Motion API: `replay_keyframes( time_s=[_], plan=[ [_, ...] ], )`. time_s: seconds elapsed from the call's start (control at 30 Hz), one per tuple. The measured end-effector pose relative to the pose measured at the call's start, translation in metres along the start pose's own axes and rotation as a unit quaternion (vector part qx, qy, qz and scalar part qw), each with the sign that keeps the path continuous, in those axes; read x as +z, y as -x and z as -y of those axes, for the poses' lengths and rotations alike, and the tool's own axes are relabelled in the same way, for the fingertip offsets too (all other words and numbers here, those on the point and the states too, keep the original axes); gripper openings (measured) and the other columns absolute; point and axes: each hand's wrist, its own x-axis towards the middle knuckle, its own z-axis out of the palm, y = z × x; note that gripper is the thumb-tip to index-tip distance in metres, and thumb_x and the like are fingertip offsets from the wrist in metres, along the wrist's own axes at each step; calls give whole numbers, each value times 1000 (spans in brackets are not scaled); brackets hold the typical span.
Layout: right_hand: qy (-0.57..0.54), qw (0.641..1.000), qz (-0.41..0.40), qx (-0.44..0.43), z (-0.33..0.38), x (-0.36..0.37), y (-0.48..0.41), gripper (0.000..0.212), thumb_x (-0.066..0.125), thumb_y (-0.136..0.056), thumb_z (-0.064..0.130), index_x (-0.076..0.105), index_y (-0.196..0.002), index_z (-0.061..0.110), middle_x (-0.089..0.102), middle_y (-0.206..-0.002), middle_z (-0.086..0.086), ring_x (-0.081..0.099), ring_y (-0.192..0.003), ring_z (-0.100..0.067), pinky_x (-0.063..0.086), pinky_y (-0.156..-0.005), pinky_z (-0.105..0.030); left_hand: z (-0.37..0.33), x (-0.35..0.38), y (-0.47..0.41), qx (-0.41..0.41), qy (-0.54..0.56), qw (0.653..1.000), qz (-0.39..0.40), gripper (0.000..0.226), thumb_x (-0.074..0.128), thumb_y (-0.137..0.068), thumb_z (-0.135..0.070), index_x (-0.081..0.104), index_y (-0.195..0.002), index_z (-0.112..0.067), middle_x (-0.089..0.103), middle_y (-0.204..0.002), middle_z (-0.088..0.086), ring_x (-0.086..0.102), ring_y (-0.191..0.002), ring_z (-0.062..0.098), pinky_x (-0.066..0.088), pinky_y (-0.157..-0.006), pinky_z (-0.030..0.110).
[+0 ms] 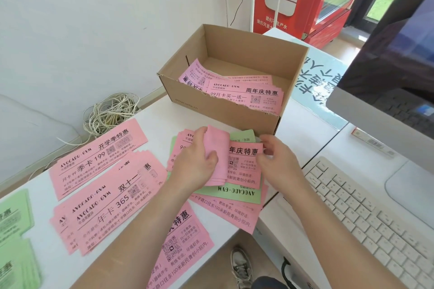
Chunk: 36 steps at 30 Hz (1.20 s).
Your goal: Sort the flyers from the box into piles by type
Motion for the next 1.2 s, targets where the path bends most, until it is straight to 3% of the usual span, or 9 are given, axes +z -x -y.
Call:
replay_keyframes(
  time_s=[0.17,0.37,0.6,0.7,0.8,0.87,0.93,1.07,1.2],
  plan=[
    [-136,991,5,-7,4,7,12,33,55,-90,15,51,-115,35,63,-110,13,63,-95,-2,52,-69,-18,-4,4,10,91,-5,994,-54,57,47,-95,-22,26,-143,-45,57,-82,-9,54,-68,13,30,-63,25],
    [-227,952,196,-61,14,27,40,55,45,-94,5,39,-137,38,53,-130,25,59,-106,4,52,-92,-25,-1,1,17,46,96,994,15,25,49,-93,-49,46,-83,-25,53,-68,-10,53,-69,15,35,-60,31],
    [361,912,106,-165,-8,30,37,54,37,-95,22,23,-148,21,20,-157,6,17,-142,-15,30,-107,-39,4,-20,30,-83,246,961,-93,36,42,-101,-19,34,-135,-22,48,-102,-14,51,-99,14,34,-79,24],
    [414,891,90,-159,-8,34,36,48,35,-97,29,30,-144,23,17,-157,6,13,-143,-15,24,-105,-43,4,-54,50,-27,221,960,-169,53,42,-100,-14,22,-143,-35,42,-118,-30,48,-88,-21,36,-84,7],
    [288,940,82,-163,7,29,43,59,37,-96,52,23,-148,28,23,-155,9,17,-142,-11,24,-111,-39,2,-85,80,14,108,966,-236,64,42,-99,-15,6,-151,-29,52,-117,-17,54,-72,8,37,-71,25],
    [-31,974,204,-98,33,21,62,76,50,-81,69,25,-146,39,34,-150,15,36,-133,-2,36,-110,-36,2,-94,102,76,-54,952,-291,56,43,-97,-16,21,-149,-17,67,-81,11,48,-47,22,35,-51,28],
    [-333,878,339,-56,60,21,92,86,69,-65,69,36,-138,40,50,-140,13,52,-124,-5,48,-99,-37,-1,-81,127,128,-165,941,-267,49,46,-89,-17,43,-136,-7,62,-66,4,51,-50,17,32,-41,26],
    [-290,917,260,-85,65,51,130,76,79,-60,50,50,-127,28,66,-118,9,61,-112,-7,47,-100,-37,-5,-33,166,119,-133,980,-92,74,43,-76,-35,30,-146,-16,46,-142,6,43,-128,18,30,-107,29],
    [-227,934,252,-112,55,57,131,32,62,-92,17,58,-121,28,69,-111,16,61,-107,2,48,-95,-23,19,-35,200,46,73,996,8,73,51,-73,-45,26,-142,-45,7,-155,-27,20,-140,-2,24,-113,26]
  ],
)
